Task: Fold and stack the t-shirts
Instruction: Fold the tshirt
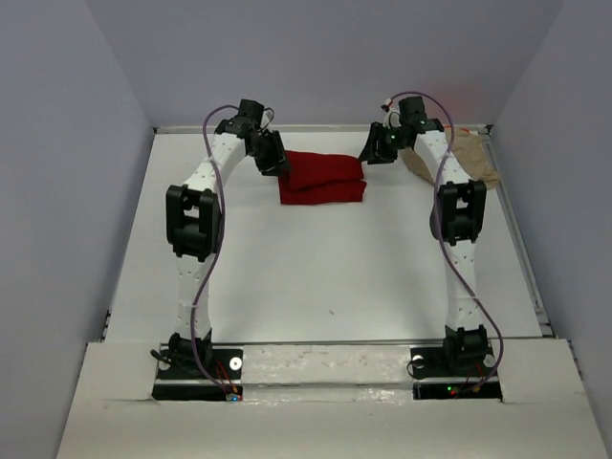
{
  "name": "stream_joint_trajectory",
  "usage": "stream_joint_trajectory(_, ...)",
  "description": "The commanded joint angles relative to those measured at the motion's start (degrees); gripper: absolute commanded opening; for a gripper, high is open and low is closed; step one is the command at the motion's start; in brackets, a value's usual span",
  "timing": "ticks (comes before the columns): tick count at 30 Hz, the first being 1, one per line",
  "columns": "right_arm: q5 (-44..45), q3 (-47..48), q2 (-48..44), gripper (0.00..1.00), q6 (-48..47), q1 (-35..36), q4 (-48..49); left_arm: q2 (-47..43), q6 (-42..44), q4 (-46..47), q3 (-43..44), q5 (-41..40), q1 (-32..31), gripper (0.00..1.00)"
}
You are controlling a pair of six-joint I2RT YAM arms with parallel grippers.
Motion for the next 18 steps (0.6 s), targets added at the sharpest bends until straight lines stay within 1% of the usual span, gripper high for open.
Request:
stream_joint_trajectory(1,-3.65,4.75,2.9,0.5,0.56,-1.47,0.76,0.51,0.29,3.78,0.45,6.1,1.67,0.45)
stream_joint_trajectory(2,-4.26,5.54,3.26,0.5,0.64,-2.07,0.67,0.95,-0.06,4.49,0.28,8.72,2.02,0.45)
stream_joint_trajectory(4,-4.7,5.29,3.79,0.49,0.56,-2.08,0.58,2.09,-0.77,5.81,0.62,11.11,2.46,0.45)
stream_joint_trajectory(7,-5.93,4.59,4.22,0.49,-0.4,-2.08,0.58,2.8,-0.94,6.95,0.98,11.56,2.55,0.45)
stream_joint_trajectory(12,-7.69,4.41,5.54,0.49,-1.81,-2.08,0.41,3.85,-1.74,9.24,1.15,14.9,2.55,0.45)
stream_joint_trajectory(18,-9.89,7.75,7.65,0.49,-2.34,-2.08,0.49,5.08,-2.53,10.82,1.77,15.43,2.55,0.45)
